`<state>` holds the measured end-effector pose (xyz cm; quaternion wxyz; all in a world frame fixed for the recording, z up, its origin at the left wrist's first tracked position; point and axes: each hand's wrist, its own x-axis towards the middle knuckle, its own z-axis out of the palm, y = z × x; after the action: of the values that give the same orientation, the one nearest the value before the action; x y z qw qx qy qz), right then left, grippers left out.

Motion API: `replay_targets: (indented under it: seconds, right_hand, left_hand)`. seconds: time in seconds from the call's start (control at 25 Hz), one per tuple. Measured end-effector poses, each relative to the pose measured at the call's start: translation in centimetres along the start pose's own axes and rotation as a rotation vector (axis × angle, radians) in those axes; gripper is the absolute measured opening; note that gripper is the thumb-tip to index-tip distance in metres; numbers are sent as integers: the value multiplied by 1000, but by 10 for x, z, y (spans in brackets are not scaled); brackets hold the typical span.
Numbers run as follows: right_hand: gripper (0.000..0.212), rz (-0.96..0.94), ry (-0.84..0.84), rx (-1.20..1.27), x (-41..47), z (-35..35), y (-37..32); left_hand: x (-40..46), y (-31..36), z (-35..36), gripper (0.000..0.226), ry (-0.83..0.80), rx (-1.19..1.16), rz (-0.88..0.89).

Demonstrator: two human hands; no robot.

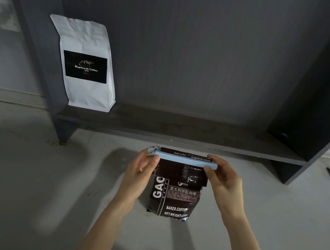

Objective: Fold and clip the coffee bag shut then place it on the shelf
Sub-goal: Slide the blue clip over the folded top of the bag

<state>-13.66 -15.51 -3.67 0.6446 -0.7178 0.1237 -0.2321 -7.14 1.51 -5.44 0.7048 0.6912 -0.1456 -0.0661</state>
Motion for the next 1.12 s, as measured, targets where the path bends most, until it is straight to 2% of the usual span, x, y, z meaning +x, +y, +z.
replay_targets:
  seconds: [0.84, 1.12]
  right_hand:
    - [23, 9, 11, 16, -1, -6, 0]
    - [23, 9, 12, 21, -1, -5, 0]
  left_hand:
    - [-1, 5, 5, 20, -17, 45, 20]
    - [0, 1, 6, 14, 5, 35, -15]
